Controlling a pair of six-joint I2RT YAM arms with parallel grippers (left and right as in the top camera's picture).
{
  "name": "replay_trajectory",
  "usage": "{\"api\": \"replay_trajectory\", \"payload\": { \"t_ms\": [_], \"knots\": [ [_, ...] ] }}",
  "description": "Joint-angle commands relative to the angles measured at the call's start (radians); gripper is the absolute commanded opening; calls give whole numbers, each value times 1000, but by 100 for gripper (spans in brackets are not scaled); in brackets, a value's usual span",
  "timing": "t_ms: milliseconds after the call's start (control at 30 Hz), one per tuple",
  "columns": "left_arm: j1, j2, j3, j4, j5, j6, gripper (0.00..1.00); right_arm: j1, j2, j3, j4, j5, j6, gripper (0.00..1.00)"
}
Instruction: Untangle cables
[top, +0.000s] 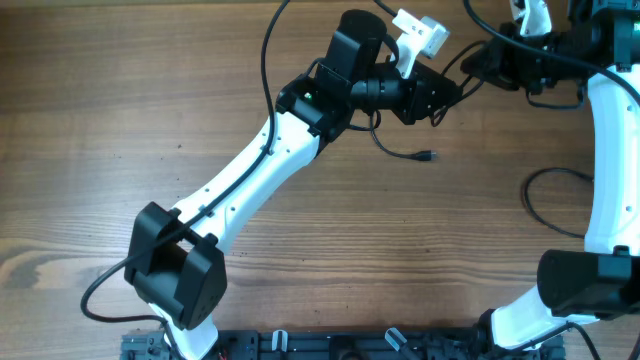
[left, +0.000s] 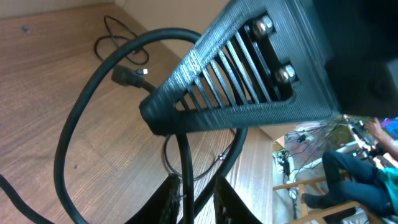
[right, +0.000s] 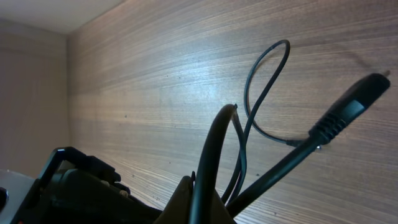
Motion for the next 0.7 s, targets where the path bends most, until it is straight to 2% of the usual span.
{"api": "replay_trajectory", "payload": {
  "t_ms": [0,400,533,633,667],
  "knots": [
    [-13,21,8,12,-2,-53,20,5,17,-2,-3,-25,-25,4],
    [-54,32,8,16,-20,-58,22,5,17,-2,-11,-63,-48,4],
    [-60,53,8,16,-61,-111,22,5,17,-2,-16,-71,-50,4],
    [-60,63,8,16,-62,-125,17,5,17,-2,-19,-69,-51,4],
    [-60,64,8,16,-62,-125,11,5,17,-2,-18,-69,-51,4]
  ]
}}
